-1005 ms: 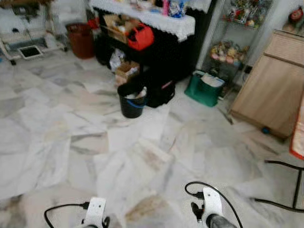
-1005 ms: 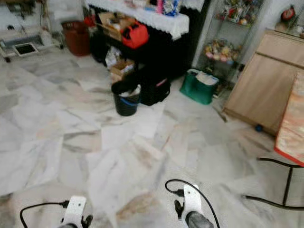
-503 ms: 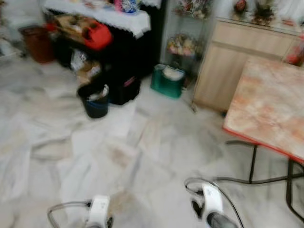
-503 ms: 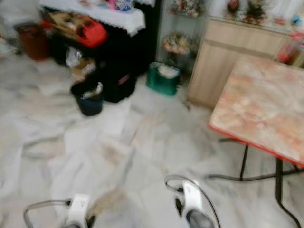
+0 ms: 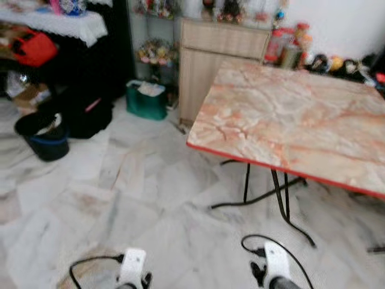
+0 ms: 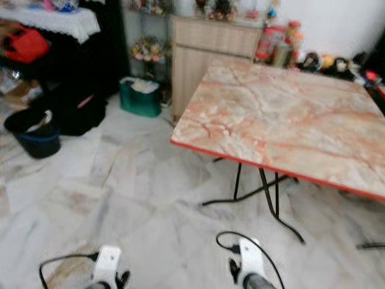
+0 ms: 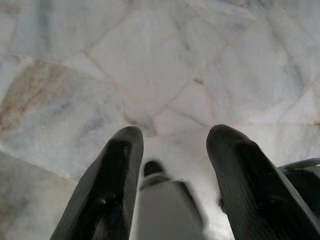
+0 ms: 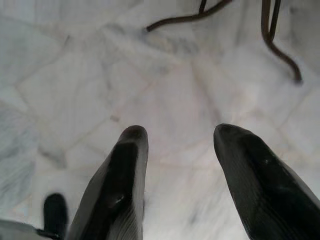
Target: Setting the table
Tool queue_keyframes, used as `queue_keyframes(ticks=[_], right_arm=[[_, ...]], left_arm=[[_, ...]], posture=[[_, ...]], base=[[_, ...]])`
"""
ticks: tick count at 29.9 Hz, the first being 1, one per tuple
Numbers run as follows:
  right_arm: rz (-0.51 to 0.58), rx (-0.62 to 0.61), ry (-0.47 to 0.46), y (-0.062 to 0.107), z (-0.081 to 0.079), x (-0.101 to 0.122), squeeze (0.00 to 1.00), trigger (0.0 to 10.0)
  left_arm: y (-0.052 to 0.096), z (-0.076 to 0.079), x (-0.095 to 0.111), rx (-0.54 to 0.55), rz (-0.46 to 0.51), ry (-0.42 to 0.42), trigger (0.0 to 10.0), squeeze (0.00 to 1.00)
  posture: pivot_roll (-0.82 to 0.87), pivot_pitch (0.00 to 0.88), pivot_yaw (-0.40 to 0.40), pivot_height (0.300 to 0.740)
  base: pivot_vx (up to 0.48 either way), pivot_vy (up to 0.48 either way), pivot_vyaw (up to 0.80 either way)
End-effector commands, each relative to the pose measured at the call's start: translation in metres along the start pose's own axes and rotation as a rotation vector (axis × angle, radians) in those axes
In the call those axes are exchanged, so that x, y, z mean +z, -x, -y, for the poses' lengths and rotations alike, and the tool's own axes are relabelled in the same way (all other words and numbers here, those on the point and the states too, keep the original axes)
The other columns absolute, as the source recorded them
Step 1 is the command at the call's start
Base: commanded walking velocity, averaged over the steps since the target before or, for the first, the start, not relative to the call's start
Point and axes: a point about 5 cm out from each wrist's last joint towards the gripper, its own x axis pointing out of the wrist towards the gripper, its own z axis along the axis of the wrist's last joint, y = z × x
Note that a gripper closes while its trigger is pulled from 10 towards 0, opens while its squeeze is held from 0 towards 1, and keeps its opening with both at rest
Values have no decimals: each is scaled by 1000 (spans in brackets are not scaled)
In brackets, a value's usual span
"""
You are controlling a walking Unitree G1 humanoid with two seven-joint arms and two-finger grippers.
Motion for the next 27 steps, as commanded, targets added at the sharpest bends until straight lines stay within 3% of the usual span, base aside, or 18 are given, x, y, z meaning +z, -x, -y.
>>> queue_keyframes(ticks=[1, 27], right_arm=[[4, 14, -9, -1, -6, 1, 0, 10000], [-2, 14, -18, -1, -9, -2, 0, 10000]], left_arm=[[1, -3, -3, 5, -20, -39, 10000, 0], [2, -9, -6, 13, -42, -66, 10000, 0]], posture=[[17, 0, -82, 740], [11, 0, -66, 740]], base=[[0, -341, 0], [0, -356, 0]])
